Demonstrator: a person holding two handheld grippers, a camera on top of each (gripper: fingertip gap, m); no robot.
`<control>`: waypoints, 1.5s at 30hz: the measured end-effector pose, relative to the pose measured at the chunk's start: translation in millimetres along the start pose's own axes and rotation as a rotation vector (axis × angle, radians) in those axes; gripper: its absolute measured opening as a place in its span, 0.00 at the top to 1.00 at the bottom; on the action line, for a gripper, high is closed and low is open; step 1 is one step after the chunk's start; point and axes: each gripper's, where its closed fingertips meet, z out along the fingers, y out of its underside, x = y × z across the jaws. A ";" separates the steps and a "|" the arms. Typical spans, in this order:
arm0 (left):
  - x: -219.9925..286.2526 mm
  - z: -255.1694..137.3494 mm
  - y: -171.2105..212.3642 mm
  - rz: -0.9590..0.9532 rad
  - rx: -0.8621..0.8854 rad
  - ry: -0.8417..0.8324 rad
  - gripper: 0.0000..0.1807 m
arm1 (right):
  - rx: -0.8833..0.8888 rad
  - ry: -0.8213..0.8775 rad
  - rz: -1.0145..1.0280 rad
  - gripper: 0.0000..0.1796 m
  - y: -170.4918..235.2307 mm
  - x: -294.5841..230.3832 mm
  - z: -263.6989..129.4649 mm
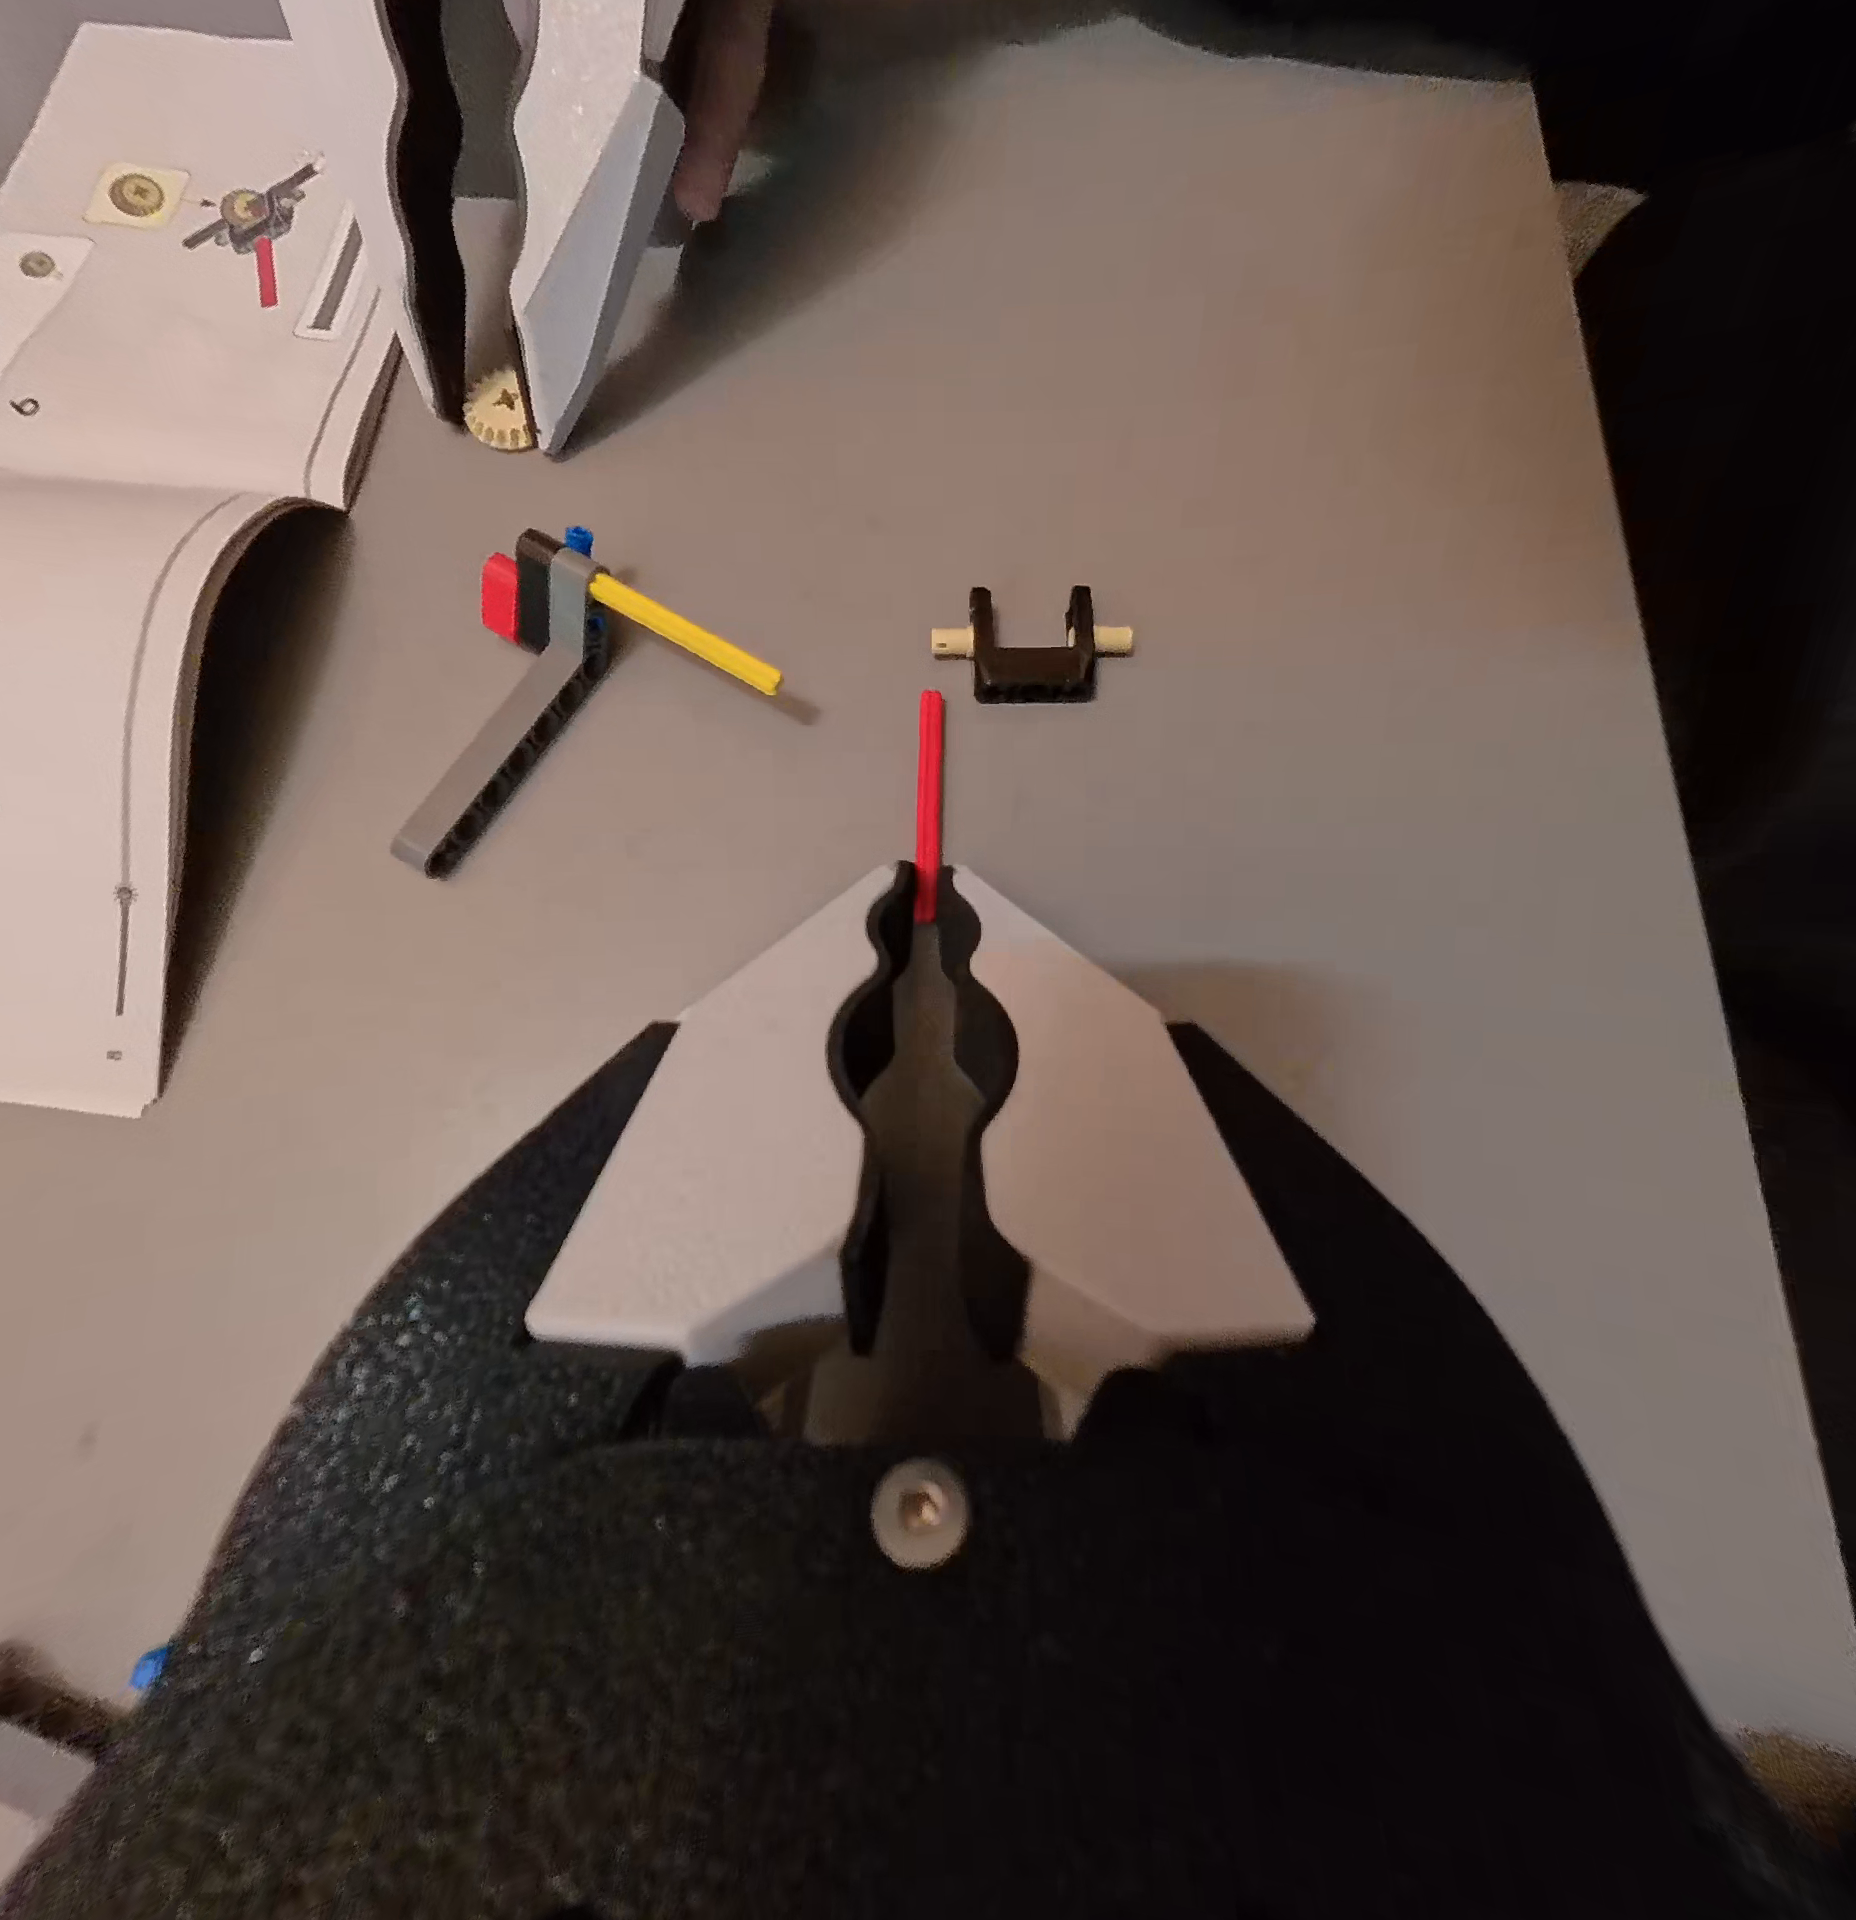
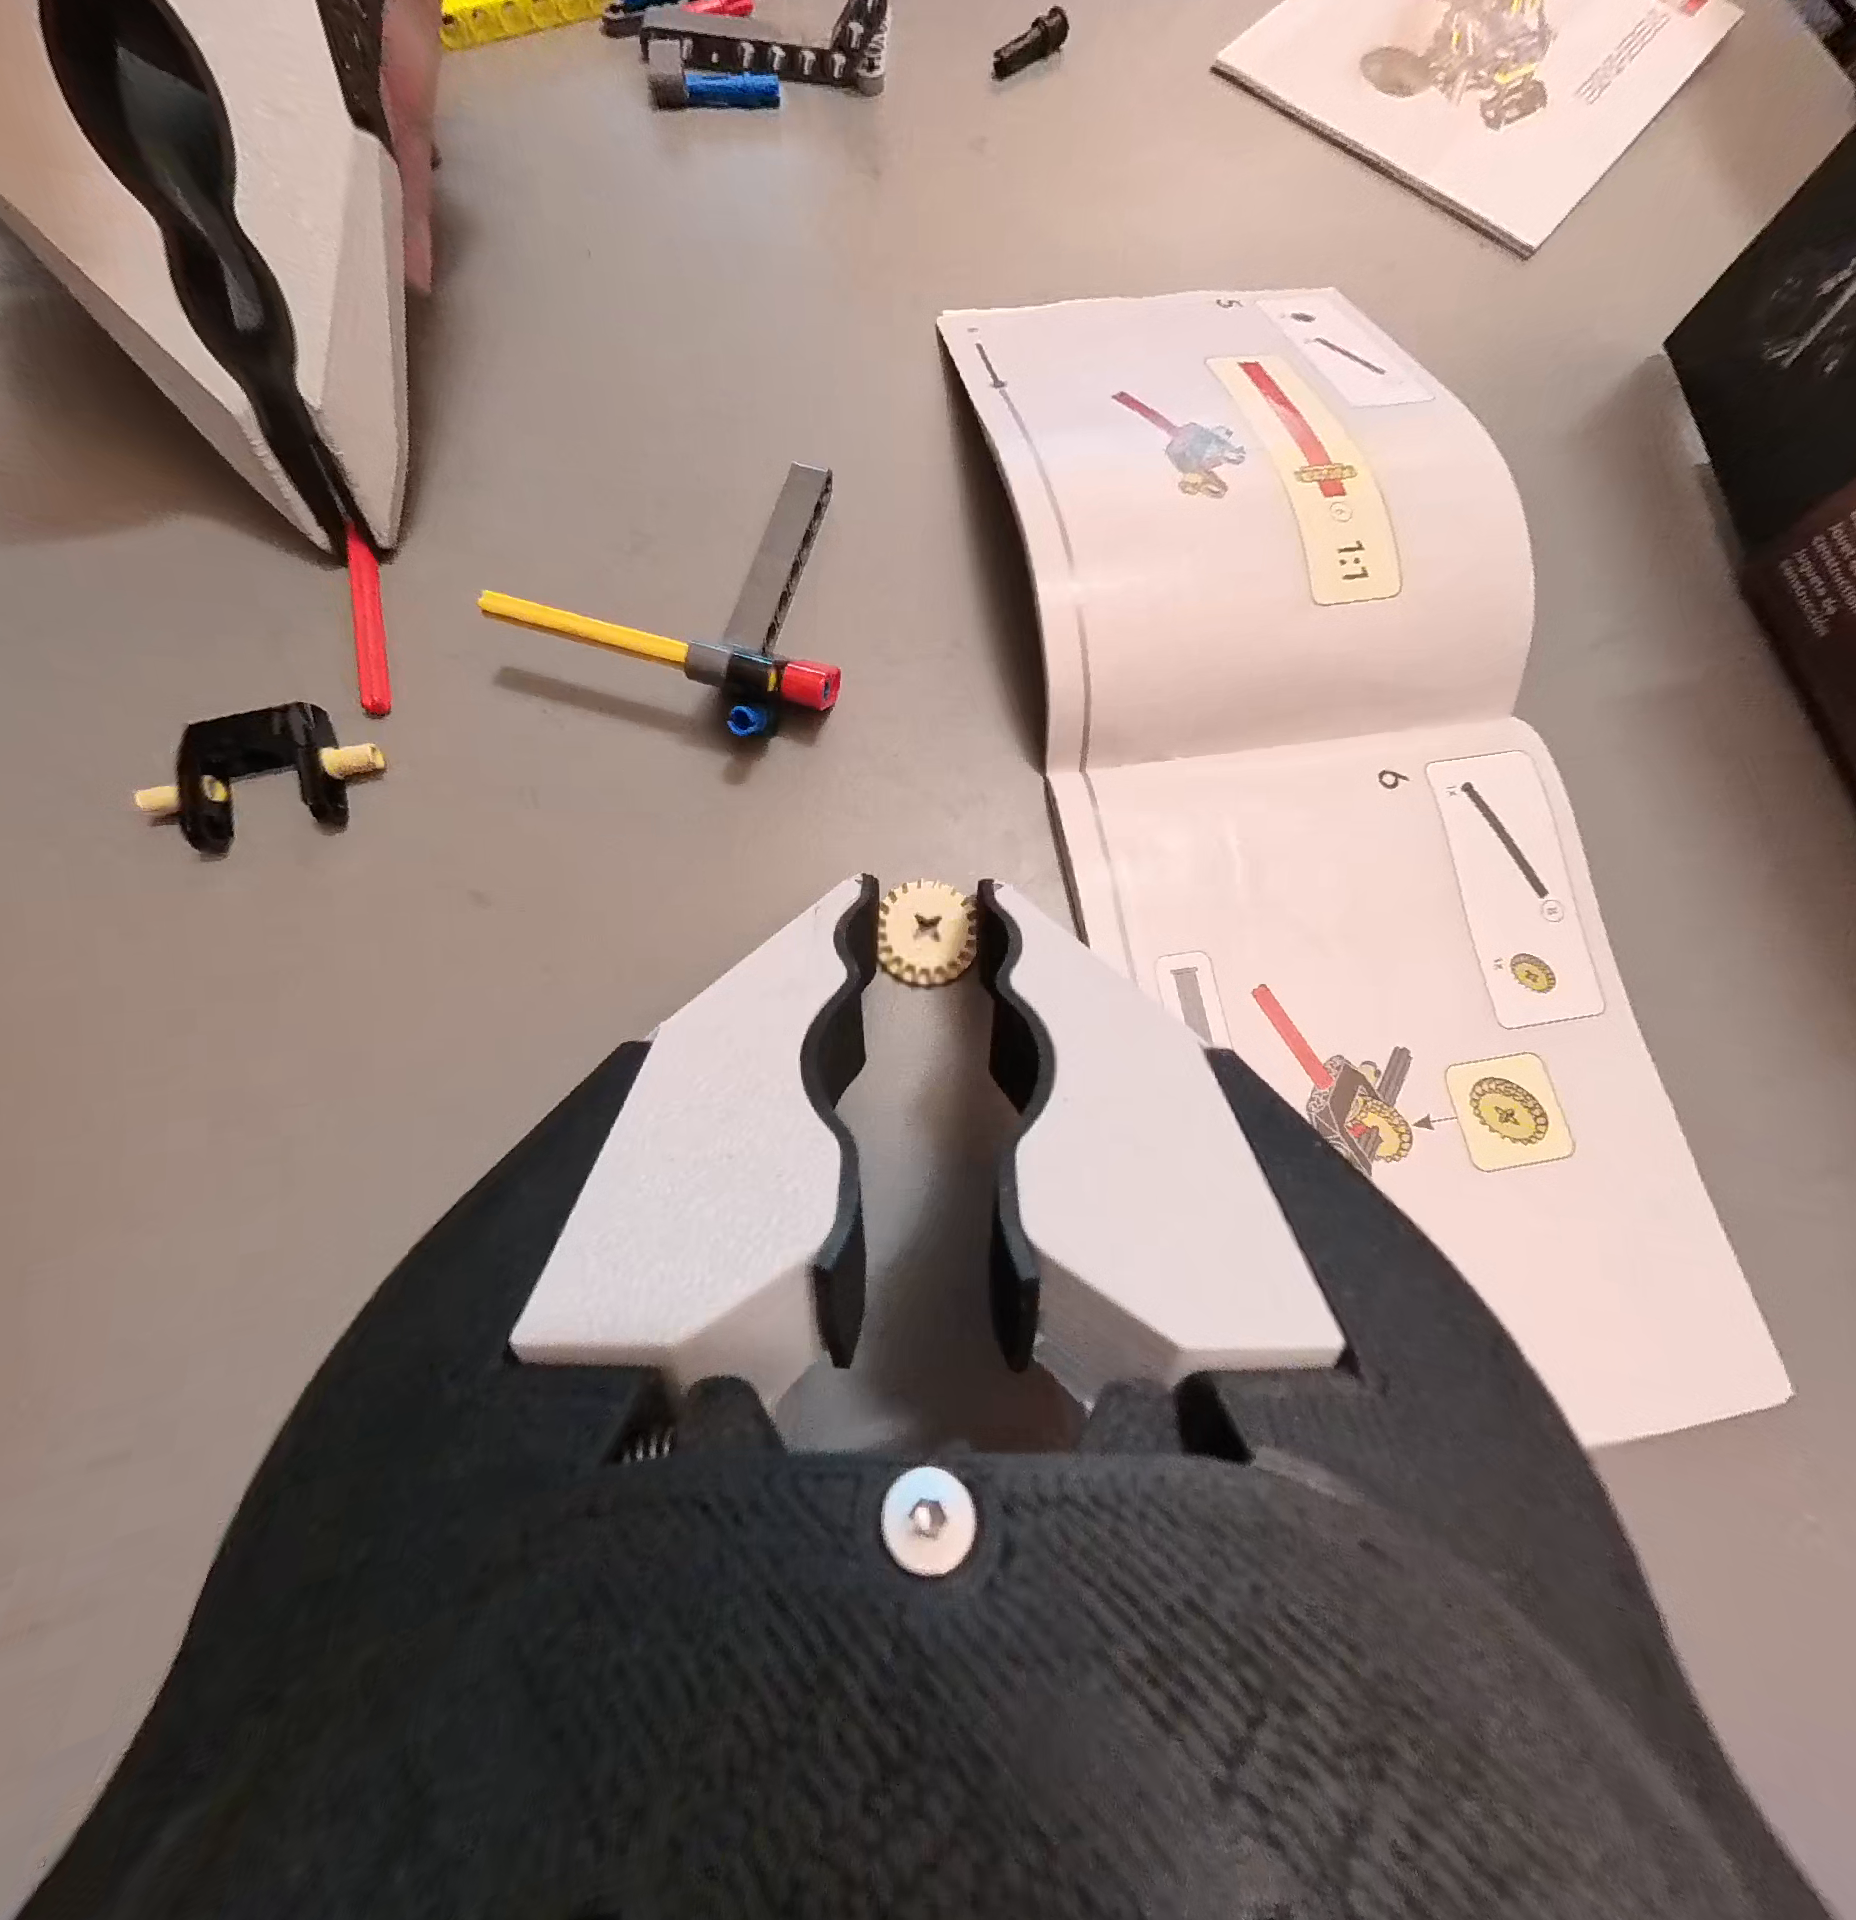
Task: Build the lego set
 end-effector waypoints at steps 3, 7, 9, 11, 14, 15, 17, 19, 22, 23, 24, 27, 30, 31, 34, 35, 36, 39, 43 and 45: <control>-0.2 0.7 -0.7 0.016 -0.002 -0.018 0.99 | 0.001 0.031 -0.019 0.91 -0.1 0.0 -0.4; -0.6 1.3 -1.3 -0.005 -0.001 -0.022 0.99 | 0.005 0.069 -0.044 0.89 -0.7 1.8 -0.9; -0.8 1.2 -1.3 -0.003 -0.002 -0.028 0.99 | 0.002 0.065 -0.045 0.92 -0.4 0.2 -0.7; -2.7 1.2 -1.5 0.001 -0.001 -0.045 0.96 | 0.001 0.063 -0.022 0.92 0.0 1.3 -1.2; -4.3 1.1 -2.0 0.022 -0.003 -0.066 0.95 | 0.000 0.071 0.015 0.87 1.1 5.0 -2.4; -4.1 1.2 -2.1 0.028 -0.007 -0.067 0.95 | 0.001 0.071 0.022 0.85 1.5 5.5 -3.1; -3.7 1.9 -2.8 0.041 -0.013 -0.070 0.95 | 0.000 0.055 0.036 0.84 2.8 4.1 -4.4; -2.1 3.3 -4.1 0.051 -0.016 -0.065 0.95 | -0.001 0.051 0.040 0.84 3.4 3.3 -5.0; -0.9 4.4 -5.0 0.045 -0.031 -0.051 0.94 | -0.002 0.053 0.049 0.84 5.3 3.6 -7.2; -1.8 4.3 -4.9 0.047 -0.037 -0.054 0.93 | -0.002 0.054 0.055 0.84 6.0 4.5 -7.8; -1.6 4.5 -5.1 0.046 -0.041 -0.050 0.93 | -0.003 0.047 0.061 0.84 6.2 4.3 -7.8; -1.0 7.5 -7.2 0.018 -0.028 -0.031 0.95 | -0.004 0.019 0.063 0.90 6.3 2.1 -7.2; -0.3 10.0 -9.1 0.000 -0.003 -0.018 0.98 | -0.004 0.023 0.054 0.90 6.2 2.5 -6.8; -0.4 10.0 -9.2 0.002 -0.004 -0.019 0.99 | -0.004 0.027 0.048 0.89 6.0 2.7 -6.7; -1.6 10.1 -9.2 0.004 -0.009 -0.028 0.99 | -0.002 0.034 0.026 0.90 5.5 2.4 -6.1; -3.0 10.3 -9.4 0.005 -0.008 -0.039 0.99 | -0.002 0.034 0.023 0.90 5.2 2.1 -5.8; -5.4 10.7 -10.0 0.004 -0.004 -0.056 0.99 | -0.003 0.033 0.022 0.90 5.1 2.0 -5.6; -9.4 10.9 -10.6 0.009 -0.004 -0.084 0.99 | 0.000 0.059 -0.010 0.90 4.3 2.0 -5.9; -14.0 3.3 -15.3 0.022 0.035 -0.122 0.99 | 0.050 0.137 -0.040 0.90 0.0 2.5 -14.7; -16.9 -10.8 -35.0 0.029 0.129 -0.166 0.99 | 0.229 0.128 -0.025 0.90 -24.6 -5.1 -30.6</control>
